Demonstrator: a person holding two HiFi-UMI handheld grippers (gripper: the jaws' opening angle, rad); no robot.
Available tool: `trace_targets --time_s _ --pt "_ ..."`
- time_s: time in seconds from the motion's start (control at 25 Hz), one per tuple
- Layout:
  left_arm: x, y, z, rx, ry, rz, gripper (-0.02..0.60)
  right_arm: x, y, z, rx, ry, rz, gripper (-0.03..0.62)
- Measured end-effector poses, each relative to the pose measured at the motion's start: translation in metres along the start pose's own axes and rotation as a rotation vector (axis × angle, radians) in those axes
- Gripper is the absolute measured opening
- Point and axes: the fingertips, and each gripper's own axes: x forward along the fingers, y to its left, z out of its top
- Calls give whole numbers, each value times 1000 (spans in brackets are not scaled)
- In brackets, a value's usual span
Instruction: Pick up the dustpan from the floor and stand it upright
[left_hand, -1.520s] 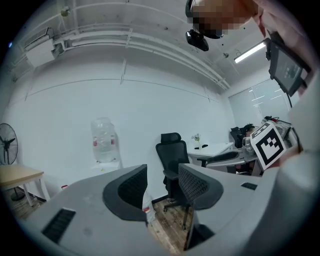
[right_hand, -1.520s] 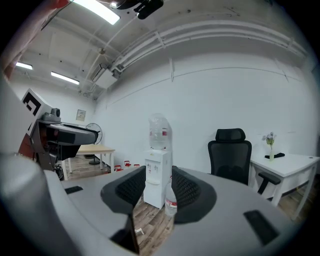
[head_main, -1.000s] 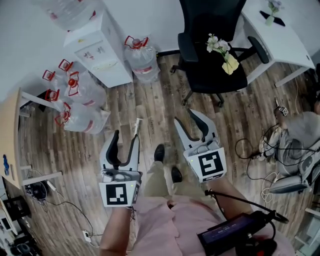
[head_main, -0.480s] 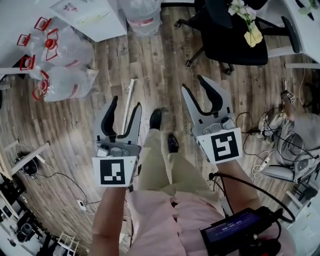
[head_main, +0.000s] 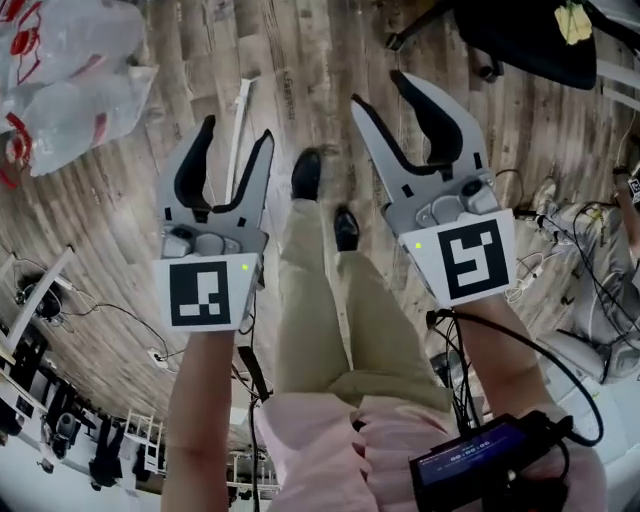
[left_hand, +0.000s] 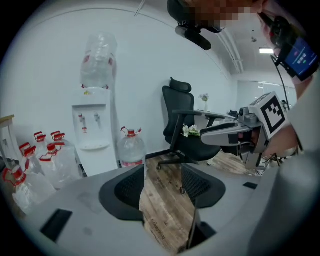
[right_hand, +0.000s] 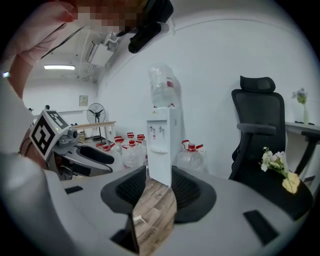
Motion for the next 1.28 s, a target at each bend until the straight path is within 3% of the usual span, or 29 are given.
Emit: trace_targets --time_s 0.52,1.28 --pt "99 54 -159 -19 123 -25 249 80 13 -125 63 45 30 160" --pt "184 102 -334 -11 284 -33 264 94 19 -265 93 130 18 160"
